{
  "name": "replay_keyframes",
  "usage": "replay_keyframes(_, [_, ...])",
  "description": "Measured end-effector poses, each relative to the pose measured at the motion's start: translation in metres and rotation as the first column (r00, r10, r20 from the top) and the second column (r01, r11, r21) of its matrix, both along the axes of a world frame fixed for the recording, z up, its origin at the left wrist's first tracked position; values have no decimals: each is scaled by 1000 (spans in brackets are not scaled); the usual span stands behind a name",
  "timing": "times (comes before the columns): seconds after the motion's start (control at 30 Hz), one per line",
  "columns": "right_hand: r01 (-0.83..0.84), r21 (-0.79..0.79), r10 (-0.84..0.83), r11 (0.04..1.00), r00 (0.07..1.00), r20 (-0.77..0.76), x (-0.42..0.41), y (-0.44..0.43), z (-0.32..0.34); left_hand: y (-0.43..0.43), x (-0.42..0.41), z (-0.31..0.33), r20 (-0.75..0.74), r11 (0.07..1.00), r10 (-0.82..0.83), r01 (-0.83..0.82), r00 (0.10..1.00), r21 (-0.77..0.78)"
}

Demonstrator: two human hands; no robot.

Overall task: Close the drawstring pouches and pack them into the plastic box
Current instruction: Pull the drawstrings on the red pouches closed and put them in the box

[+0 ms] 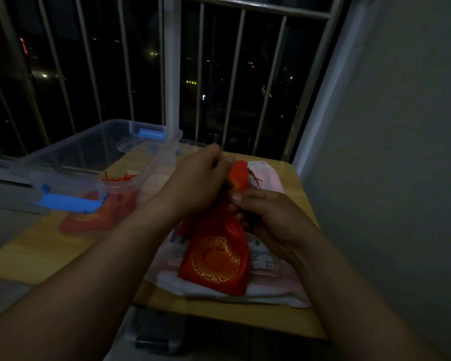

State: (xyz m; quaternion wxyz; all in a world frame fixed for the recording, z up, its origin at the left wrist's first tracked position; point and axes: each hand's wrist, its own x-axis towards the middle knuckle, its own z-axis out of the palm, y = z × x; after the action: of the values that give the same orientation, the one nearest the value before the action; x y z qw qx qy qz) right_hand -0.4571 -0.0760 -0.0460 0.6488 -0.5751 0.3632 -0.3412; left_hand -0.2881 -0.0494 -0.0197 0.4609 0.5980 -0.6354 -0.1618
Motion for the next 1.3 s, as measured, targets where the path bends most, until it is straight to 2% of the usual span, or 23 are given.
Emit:
replay_keyframes(0.07, [12,29,-11,1000,1000,-17,-3,-4,1,9,5,-5,-13,999,25,-25,1000,46])
replay_keyframes(0.17, [34,57,-34,998,999,-11,-6,-6,5,22,5,-10,138,978,-152,129,979,163])
replay_keyframes(0.23, [36,44,-35,998,999,-24,-7,-5,6,26,3,-13,200,968,-222,192,954,162])
replay_keyframes(0.33, [30,5,-29,1000,997,-68,-8,-1,8,28,4,-15,218,978,-191,166,957,126])
replay_keyframes(0.47, [53,-68,-63,996,987,-150,-9,3,9,29,4,-14,318,991,-103,70,942,115])
replay_keyframes(0.67, [83,-197,-123,977,972,-199,-9,4,11,35,2,-11,319,992,-89,56,944,110])
replay_keyframes(0.77, [91,-304,-171,948,953,-248,-5,8,12,35,2,-9,220,977,-116,71,968,203])
replay_keyframes(0.83, [84,-348,-181,934,949,-258,-3,9,12,35,1,-7,33,949,-141,126,989,289])
replay_keyframes(0.93, [63,-366,-167,929,951,-262,-5,8,13,37,2,-6,-214,915,-136,205,967,347])
replay_keyframes(1.17, [4,-350,-93,937,967,-237,-10,6,14,37,7,-10,-222,929,-174,235,959,287])
replay_keyframes(1.3, [-20,-325,-59,946,971,-231,-14,4,14,36,5,-12,-114,957,-194,214,974,194])
